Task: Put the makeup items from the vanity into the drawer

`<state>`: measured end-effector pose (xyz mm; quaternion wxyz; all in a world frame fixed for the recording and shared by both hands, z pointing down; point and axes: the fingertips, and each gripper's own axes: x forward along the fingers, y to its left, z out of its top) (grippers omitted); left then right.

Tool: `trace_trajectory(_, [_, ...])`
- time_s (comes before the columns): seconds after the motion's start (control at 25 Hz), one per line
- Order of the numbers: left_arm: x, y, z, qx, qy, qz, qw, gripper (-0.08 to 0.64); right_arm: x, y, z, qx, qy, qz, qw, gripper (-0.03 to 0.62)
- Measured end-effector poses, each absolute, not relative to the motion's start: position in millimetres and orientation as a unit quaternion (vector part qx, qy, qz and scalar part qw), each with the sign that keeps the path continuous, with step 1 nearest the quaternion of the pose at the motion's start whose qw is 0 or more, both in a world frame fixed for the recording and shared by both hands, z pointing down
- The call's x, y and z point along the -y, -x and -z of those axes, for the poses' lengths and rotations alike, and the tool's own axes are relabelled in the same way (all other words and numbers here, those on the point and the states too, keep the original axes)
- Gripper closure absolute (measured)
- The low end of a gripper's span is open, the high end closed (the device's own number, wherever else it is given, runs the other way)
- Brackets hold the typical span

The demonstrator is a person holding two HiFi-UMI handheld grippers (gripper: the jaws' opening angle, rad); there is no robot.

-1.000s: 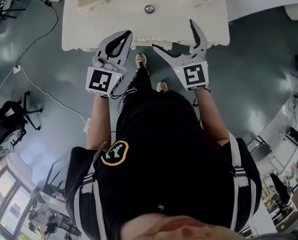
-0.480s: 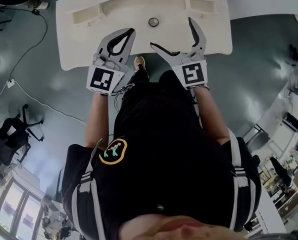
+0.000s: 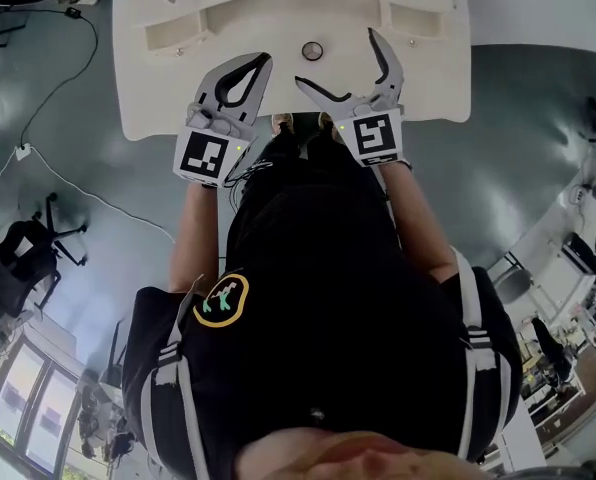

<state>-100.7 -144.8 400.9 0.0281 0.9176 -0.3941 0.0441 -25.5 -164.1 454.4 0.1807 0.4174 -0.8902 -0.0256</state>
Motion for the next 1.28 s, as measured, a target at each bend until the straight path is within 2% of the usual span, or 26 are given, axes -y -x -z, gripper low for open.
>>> trace_trajectory(0.2, [152, 97, -405, 0.401, -0.914, -0.051, 0.033, 0.541, 185, 31, -506, 0.889, -0.408, -0.002, 0.207, -0.005])
trace_trajectory(0.52, [160, 99, -407, 0.408, -0.910, -0.060, 0.038, 0.541, 206, 32, -620, 0.871, -0.389, -0.082, 0.289, -0.005])
trace_trajectory(0.76, [164, 101, -407, 0.411, -0.909, -0.061, 0.036, 0.541, 213, 29, -673, 0.849, -0.383, -0.144, 0.335, -0.005])
trace_trajectory(1.16, [163, 103, -407, 0.413, -0.908, -0.062, 0.037, 0.541, 213, 28, -689, 0.839, -0.376, -0.173, 0.354, -0.003])
trace_trajectory(1.28, [161, 102, -406, 0.413, -0.908, -0.061, 0.036, 0.541, 211, 30, -688, 0.843, -0.369, -0.170, 0.354, 0.037])
